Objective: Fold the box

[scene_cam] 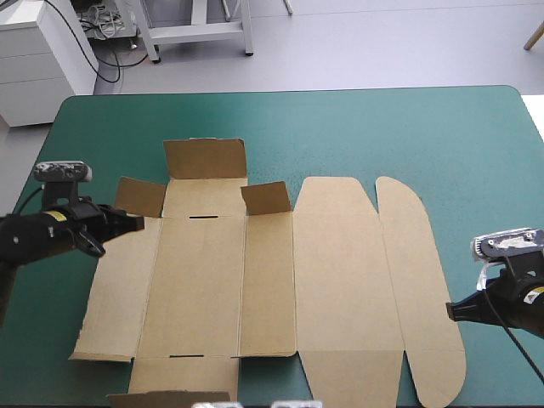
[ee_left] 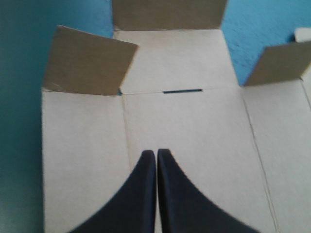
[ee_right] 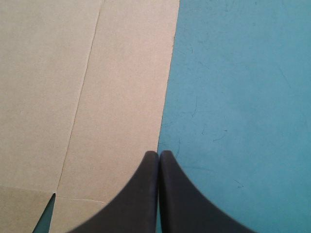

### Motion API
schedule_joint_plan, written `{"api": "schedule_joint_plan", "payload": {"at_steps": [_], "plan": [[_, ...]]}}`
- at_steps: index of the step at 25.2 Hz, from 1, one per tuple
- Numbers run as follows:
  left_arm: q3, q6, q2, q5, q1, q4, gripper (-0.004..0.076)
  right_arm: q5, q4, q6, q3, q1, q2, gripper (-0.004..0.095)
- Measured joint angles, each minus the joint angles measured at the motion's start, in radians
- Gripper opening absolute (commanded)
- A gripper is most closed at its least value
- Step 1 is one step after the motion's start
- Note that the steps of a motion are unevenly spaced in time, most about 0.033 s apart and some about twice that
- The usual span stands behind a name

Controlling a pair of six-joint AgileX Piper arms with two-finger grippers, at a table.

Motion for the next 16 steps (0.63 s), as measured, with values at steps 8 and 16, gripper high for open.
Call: {"api": "schedule_joint_plan", "payload": {"at_steps": [8,16], "plan": [[-0.102,0.164,0.122,0.121,0.541,-0.151,-0.0008,0.0,0.003,0.0,0.0,0.0,0.0,-0.0021],[-0.102,0.208,0.122,0.199,0.662,-0.153,-0.0008,-0.001,0.039,0.0,0.0,0.0,0.0,-0.0021]]}}
